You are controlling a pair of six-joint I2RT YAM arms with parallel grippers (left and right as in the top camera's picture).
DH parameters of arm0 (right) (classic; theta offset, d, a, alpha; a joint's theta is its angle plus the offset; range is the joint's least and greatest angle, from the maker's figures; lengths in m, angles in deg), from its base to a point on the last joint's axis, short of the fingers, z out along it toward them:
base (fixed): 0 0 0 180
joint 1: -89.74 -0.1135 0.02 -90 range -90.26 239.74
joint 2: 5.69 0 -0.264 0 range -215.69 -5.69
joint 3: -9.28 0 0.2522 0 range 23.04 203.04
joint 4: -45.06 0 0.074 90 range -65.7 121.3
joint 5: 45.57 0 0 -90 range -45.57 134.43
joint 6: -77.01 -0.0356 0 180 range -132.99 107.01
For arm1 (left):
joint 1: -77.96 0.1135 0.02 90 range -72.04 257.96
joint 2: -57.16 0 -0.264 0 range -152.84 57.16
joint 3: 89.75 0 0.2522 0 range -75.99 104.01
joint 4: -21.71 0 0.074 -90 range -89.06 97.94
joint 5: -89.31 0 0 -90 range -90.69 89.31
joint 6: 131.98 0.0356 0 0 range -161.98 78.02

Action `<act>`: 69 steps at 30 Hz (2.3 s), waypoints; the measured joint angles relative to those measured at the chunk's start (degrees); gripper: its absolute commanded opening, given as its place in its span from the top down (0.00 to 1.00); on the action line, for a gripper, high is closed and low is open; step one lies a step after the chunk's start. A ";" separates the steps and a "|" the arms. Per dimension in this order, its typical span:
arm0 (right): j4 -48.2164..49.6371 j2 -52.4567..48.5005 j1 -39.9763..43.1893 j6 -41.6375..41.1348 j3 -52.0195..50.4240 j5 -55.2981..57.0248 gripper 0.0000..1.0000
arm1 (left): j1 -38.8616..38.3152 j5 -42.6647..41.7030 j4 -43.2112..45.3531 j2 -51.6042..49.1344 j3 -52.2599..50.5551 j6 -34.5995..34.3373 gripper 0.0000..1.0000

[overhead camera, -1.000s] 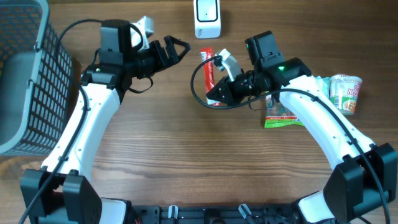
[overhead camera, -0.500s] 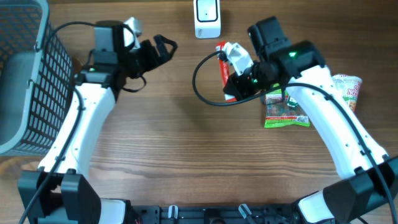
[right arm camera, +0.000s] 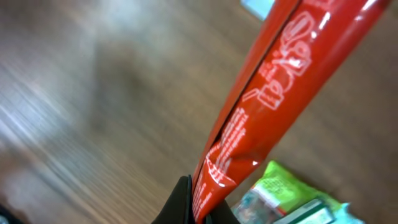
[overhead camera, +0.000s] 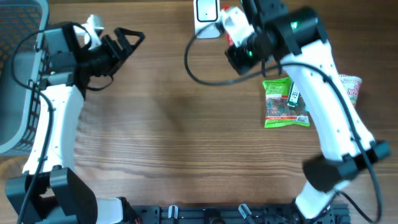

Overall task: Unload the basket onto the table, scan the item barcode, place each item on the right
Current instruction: 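Carry the red stick up to the white scanner with the right gripper, then hold the red stick barcode in front of the white scanner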

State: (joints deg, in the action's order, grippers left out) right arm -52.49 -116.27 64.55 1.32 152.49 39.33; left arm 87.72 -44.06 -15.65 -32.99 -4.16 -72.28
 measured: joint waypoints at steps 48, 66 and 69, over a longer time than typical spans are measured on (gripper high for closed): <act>43.63 -45.00 -1.16 49.94 12.85 43.71 0.96 | 1.29 9.07 0.00 -0.28 0.00 -0.22 0.00; 46.58 -44.98 -1.57 59.01 12.85 48.92 0.96 | 1.29 9.07 0.00 -0.28 0.00 -0.22 0.00; 47.01 -44.94 -1.84 59.58 12.85 49.09 0.96 | 1.29 9.07 0.00 -0.28 0.00 -0.22 0.00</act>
State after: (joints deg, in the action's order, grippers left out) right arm -5.48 -161.21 62.71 60.90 165.34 88.42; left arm 89.01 -34.99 -15.65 -33.27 -4.16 -72.50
